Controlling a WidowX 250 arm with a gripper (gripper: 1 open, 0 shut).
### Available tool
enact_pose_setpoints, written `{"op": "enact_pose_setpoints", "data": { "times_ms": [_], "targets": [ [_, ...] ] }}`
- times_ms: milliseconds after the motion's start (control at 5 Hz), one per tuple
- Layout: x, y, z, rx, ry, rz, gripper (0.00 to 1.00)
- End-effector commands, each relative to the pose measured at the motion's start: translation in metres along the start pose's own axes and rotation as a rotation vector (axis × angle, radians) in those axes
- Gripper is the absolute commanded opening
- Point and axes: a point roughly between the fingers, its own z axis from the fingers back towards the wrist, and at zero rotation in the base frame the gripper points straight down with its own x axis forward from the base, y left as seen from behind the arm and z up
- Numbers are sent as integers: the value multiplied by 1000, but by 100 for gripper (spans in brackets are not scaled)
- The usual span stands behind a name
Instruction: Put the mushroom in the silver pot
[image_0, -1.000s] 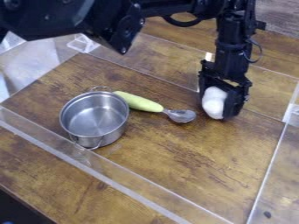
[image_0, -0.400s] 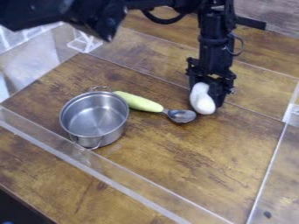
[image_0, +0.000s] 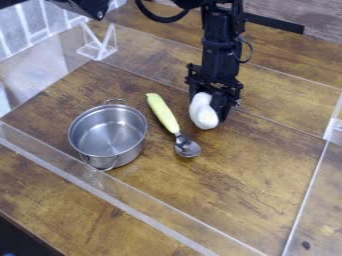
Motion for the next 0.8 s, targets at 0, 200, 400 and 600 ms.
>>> {"op": "enact_pose_setpoints", "data": {
  "times_ms": [0,200,400,600],
  "targets": [
    [-5,3,80,67,-156,-2,0],
    [-15,8,106,104,-174,26,0],
    [-36,16,137,149,-209,68,0],
    [-54,27,141,170,-226,56,0]
  ]
}}
